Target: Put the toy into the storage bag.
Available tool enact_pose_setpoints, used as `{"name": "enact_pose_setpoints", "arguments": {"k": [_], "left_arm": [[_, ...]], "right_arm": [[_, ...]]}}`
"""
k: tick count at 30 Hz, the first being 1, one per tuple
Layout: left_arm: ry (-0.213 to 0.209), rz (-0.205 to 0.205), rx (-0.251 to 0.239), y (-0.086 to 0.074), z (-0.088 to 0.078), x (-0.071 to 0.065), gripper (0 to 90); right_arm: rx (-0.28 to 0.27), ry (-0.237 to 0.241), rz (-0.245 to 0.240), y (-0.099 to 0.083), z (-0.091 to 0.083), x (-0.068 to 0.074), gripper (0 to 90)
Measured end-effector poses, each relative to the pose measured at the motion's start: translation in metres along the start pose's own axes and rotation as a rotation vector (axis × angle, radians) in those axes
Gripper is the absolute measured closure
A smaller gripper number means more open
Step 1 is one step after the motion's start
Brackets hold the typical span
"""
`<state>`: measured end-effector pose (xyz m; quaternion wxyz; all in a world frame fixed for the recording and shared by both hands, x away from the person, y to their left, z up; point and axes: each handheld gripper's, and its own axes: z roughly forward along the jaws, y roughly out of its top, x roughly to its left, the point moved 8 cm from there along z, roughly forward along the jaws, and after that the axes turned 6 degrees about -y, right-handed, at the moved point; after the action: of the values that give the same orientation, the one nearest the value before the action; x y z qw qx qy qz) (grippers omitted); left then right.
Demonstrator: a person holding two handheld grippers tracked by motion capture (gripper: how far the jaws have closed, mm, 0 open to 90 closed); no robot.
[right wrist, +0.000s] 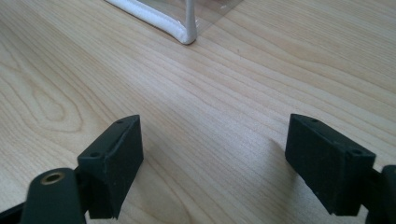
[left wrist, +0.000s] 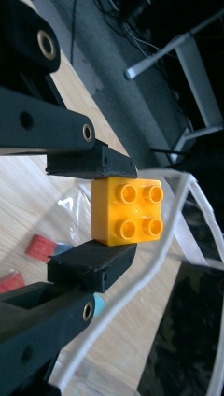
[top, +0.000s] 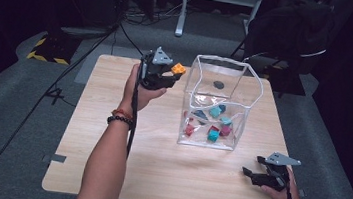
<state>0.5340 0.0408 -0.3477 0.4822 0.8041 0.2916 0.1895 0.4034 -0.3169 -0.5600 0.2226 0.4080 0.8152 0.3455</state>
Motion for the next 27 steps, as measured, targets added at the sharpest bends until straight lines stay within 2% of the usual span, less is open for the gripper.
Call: {"name": "enact_pose_setpoints", "arguments": {"k": [9, 18, 27], "left_arm": [[-0.044, 0.050, -0.004, 0.024, 0.014, -0.026, 58.9], [-0.084, 0.129, 0.016, 0.044, 0.031, -0.056, 58.9], [-0.105, 0.163, 0.031, 0.056, 0.048, -0.078, 58.9]], "right_arm": [[0.000, 0.001, -0.001, 0.000, 0.000, 0.000, 19.6], [0.002, 0.001, -0.004, 0.000, 0.000, 0.000, 19.6], [0.002, 0.001, -0.003, 0.000, 0.000, 0.000, 19.6]]}}
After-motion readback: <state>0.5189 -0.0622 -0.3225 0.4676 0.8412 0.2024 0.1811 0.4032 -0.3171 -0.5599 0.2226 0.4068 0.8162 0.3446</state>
